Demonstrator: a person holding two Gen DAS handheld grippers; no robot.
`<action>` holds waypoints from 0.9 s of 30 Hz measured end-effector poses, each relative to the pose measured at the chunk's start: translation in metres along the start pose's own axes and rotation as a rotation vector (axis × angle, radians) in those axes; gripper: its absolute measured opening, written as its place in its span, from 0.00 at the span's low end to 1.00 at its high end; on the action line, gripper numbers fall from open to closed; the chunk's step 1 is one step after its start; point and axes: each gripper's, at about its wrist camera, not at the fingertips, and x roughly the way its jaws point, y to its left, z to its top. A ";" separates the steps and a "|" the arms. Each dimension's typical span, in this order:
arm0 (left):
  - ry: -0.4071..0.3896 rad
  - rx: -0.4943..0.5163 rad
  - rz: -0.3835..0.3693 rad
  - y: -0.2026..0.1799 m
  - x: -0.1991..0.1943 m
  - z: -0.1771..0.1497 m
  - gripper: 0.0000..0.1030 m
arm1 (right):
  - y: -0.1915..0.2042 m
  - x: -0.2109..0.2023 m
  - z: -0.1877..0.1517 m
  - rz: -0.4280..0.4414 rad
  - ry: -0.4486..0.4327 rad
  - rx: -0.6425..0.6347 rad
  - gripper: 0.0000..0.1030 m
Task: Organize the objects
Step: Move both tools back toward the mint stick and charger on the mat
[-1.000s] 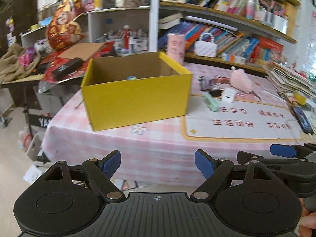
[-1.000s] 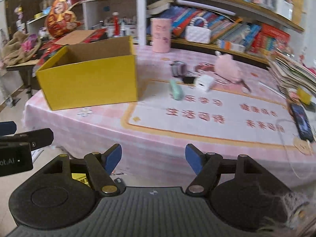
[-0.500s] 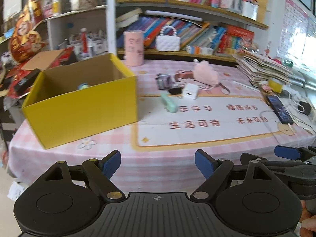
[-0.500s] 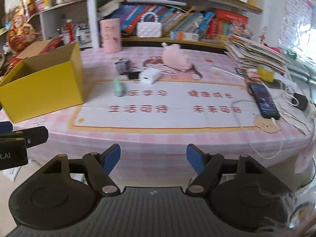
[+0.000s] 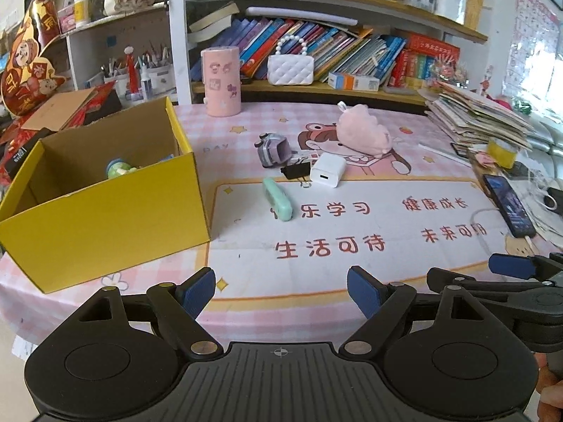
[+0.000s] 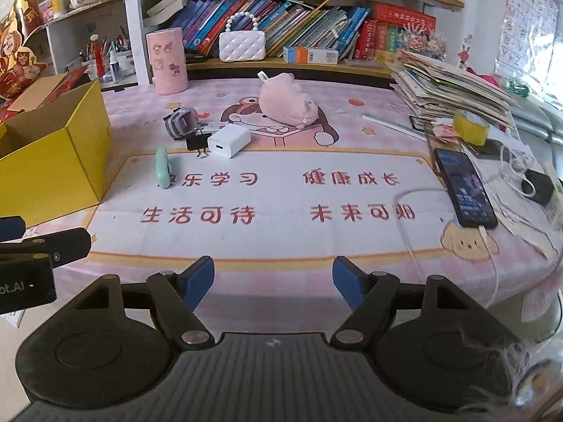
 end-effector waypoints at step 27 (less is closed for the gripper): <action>0.057 -0.133 0.175 -0.026 0.093 0.066 0.82 | -0.036 0.110 0.070 0.176 0.020 -0.171 0.71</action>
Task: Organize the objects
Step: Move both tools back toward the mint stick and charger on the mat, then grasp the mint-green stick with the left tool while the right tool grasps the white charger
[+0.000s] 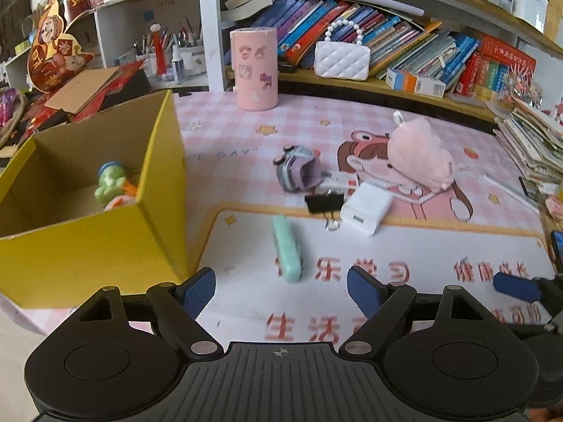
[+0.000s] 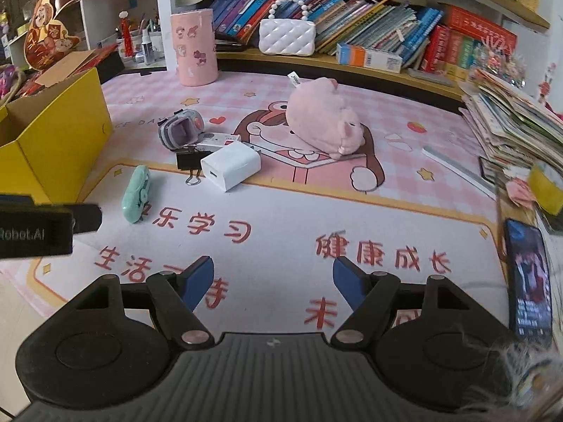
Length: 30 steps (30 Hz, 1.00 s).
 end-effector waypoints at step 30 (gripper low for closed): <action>0.095 -0.153 0.025 0.001 0.079 0.024 0.17 | -0.010 0.090 0.044 0.143 -0.046 -0.168 0.81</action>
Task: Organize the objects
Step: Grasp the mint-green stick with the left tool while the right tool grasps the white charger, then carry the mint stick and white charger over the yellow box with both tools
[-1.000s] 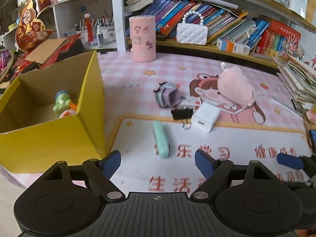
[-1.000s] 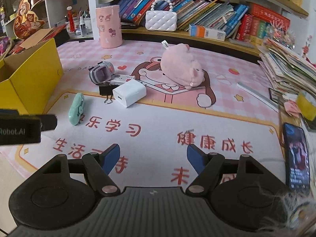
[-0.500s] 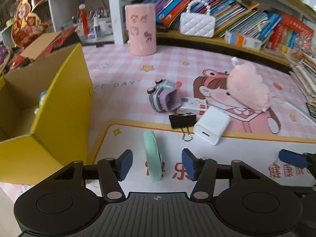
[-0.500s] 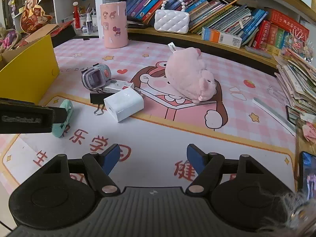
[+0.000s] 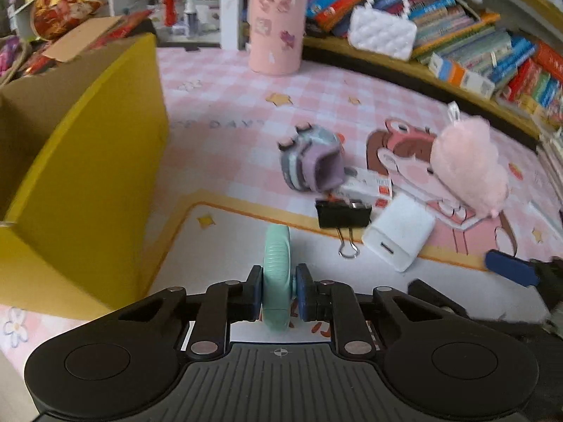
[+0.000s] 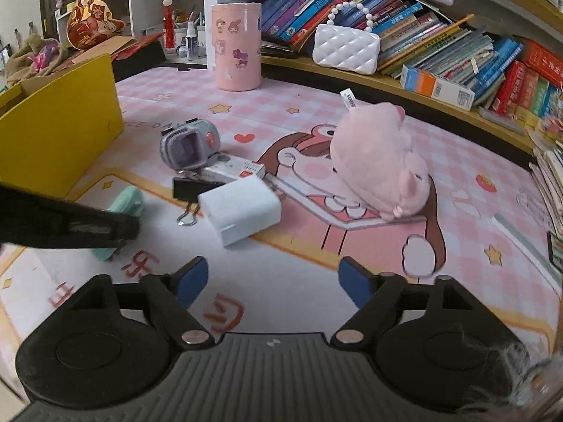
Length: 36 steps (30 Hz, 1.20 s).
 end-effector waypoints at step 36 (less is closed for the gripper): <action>-0.115 -0.055 -0.161 0.042 -0.112 -0.025 0.17 | 0.027 -0.079 -0.002 0.078 -0.010 0.167 0.51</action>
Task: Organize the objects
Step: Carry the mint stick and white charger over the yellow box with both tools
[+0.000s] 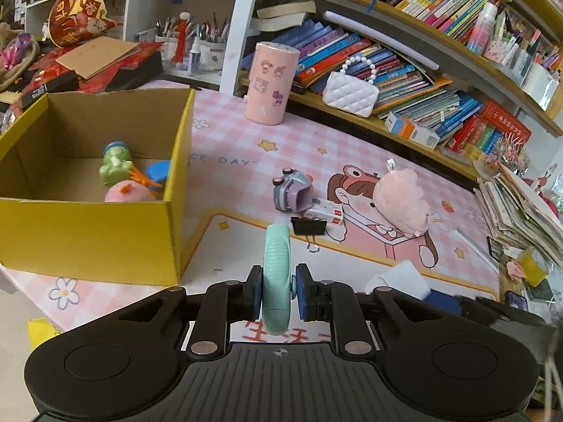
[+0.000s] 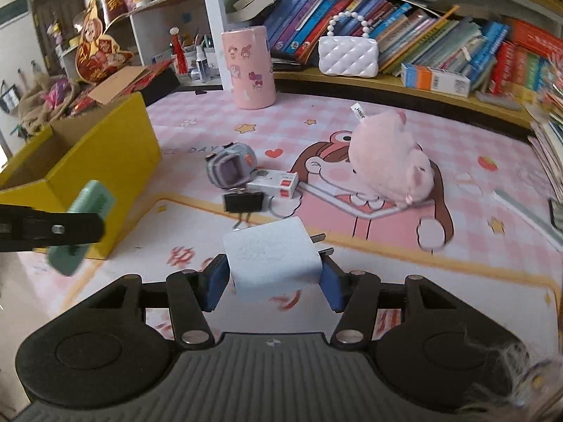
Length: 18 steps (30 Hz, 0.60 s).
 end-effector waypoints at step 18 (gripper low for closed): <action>-0.023 -0.033 -0.039 0.089 -0.063 -0.037 0.17 | 0.109 -0.053 -0.040 -0.018 0.004 -0.050 0.51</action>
